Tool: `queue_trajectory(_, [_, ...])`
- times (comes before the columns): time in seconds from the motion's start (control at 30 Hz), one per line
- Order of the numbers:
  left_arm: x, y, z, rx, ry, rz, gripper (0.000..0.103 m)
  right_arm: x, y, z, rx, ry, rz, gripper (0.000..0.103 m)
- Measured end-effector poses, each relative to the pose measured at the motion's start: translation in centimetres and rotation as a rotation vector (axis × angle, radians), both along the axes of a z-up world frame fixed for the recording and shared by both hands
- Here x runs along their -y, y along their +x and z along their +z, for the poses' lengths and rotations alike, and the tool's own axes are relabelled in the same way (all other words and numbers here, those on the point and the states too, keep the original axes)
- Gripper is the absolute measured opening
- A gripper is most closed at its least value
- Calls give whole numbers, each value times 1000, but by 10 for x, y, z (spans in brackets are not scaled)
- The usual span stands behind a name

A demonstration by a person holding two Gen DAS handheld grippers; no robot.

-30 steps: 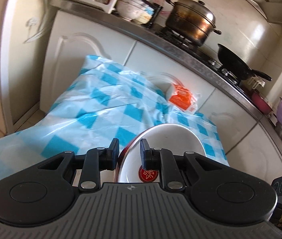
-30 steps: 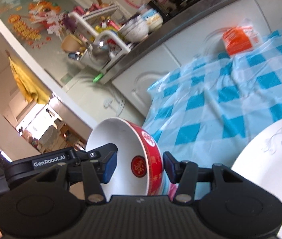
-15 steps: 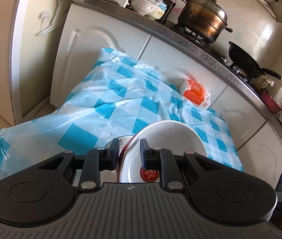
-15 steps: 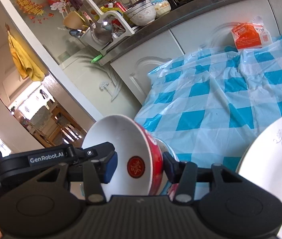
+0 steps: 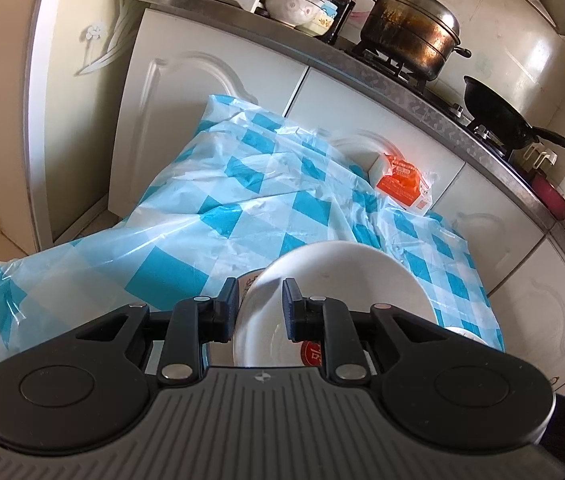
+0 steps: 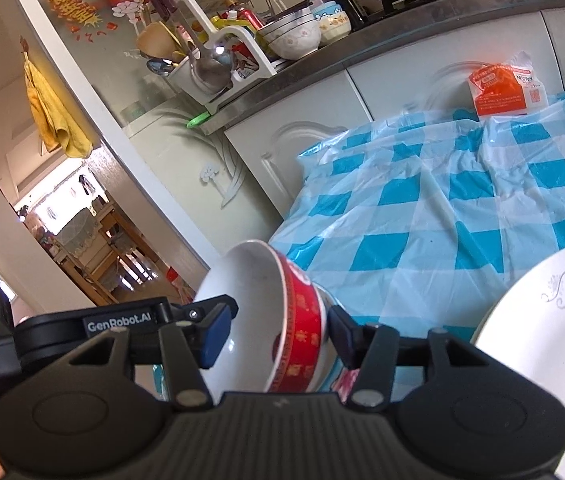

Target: Organize plates and bowls

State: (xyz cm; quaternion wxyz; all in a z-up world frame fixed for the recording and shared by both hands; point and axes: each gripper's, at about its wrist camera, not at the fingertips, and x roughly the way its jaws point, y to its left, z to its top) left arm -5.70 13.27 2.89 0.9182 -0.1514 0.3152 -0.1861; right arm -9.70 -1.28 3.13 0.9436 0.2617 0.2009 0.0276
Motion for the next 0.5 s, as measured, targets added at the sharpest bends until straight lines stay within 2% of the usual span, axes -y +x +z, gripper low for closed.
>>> queue_trajectory(0.07, [0, -2, 3, 21, 13, 10, 32, 1, -4, 3, 19, -20, -27, 72])
queue_trajectory(0.13, [0, -3, 5, 37, 17, 12, 38, 2, -7, 8, 37, -45, -45, 73])
queue_trajectory(0.23, [0, -5, 8, 44, 18, 13, 39, 9, -12, 10, 51, -30, -71, 73])
queue_trajectory(0.4, [3, -7, 10, 61, 32, 7, 48, 20, -18, 12, 63, -15, -105, 77])
queue_trajectory(0.5, [2, -9, 11, 73, 40, 10, 57, 23, -24, 12, 68, -10, -115, 81])
